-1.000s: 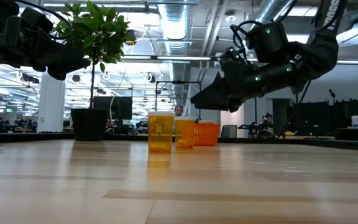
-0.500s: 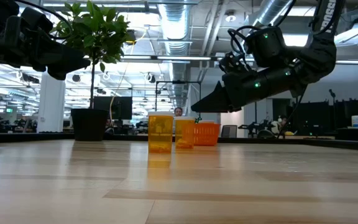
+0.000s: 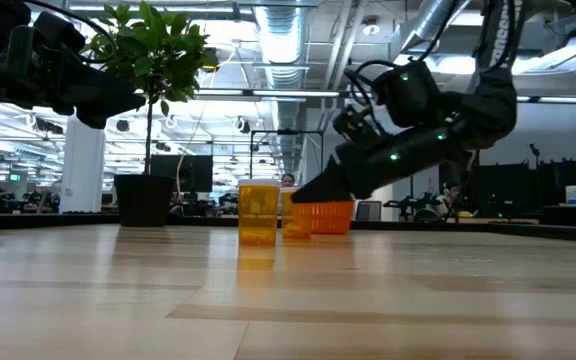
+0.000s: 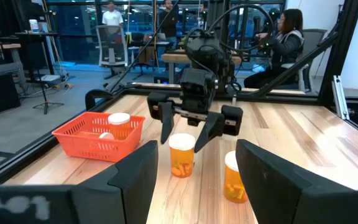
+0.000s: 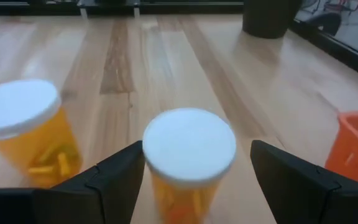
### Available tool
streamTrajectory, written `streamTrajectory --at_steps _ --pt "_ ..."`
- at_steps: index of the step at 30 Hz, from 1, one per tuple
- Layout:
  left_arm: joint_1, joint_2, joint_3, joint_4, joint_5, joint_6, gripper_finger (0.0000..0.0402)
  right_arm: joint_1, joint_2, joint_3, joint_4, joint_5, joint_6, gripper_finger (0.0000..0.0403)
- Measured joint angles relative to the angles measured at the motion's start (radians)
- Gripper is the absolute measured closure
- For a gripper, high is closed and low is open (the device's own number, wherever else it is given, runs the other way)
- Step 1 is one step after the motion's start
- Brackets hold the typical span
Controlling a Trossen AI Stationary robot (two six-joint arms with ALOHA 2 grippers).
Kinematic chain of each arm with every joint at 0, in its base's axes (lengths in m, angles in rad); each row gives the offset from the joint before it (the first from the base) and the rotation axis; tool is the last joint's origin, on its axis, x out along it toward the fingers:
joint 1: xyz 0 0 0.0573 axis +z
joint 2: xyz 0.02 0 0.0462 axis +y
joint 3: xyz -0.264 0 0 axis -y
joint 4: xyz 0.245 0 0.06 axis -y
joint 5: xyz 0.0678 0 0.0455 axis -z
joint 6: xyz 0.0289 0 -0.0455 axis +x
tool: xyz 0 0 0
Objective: Pick and place pill bottles into a basket
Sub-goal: Put the orange pill bottle into the orange basket
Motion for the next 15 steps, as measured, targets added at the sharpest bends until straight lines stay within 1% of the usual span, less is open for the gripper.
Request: streamTrajectory --at_steps 7,15 --pt "0.0 0.0 0.0 0.0 0.0 0.0 0.0193 0.001 0.055 0.06 0.002 -0.003 -0.007 0.0117" --pt "0.0 0.0 0.0 0.0 0.0 0.0 0.0193 0.0 0.057 0.069 -0.006 -0.004 -0.008 0.0117"
